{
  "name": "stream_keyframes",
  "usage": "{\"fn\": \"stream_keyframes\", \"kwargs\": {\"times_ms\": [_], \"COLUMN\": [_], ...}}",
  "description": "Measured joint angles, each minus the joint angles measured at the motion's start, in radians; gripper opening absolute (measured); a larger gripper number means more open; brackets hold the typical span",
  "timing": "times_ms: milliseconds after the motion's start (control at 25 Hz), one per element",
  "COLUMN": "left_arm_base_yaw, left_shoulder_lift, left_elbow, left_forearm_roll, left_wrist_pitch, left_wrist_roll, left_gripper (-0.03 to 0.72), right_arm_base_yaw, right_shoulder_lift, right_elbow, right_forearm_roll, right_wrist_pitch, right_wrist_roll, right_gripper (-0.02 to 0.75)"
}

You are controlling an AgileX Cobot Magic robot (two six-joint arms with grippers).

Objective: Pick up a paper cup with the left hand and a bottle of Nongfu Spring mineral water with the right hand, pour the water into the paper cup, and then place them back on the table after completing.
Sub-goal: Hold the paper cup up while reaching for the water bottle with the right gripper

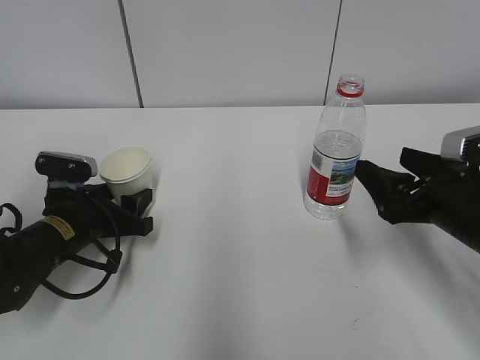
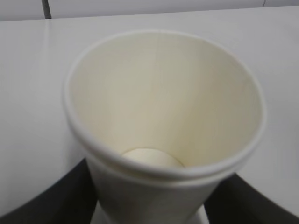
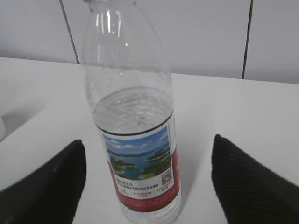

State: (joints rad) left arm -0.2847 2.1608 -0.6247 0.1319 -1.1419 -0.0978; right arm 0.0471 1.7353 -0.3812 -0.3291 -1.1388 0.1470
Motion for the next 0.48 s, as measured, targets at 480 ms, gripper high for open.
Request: {"fn": "stream_keyframes", "kwargs": {"times_ms": [480], "left_arm_base_yaw": [0.0], "left_shoulder_lift": [0.0], "left_elbow": [0.0], "left_forearm_roll": [0.001], "left_wrist_pitch": [0.0], "left_wrist_roll": [0.0], "left_gripper": [0.419], "right_arm_base_yaw": [0.0], "right_shoulder_lift": [0.148], "right_elbow": [-0.117], "right_forearm_roll": [-0.075], "right_wrist_pitch": [0.012], "right_wrist_roll": [0.047], "right_gripper": [0.631]}}
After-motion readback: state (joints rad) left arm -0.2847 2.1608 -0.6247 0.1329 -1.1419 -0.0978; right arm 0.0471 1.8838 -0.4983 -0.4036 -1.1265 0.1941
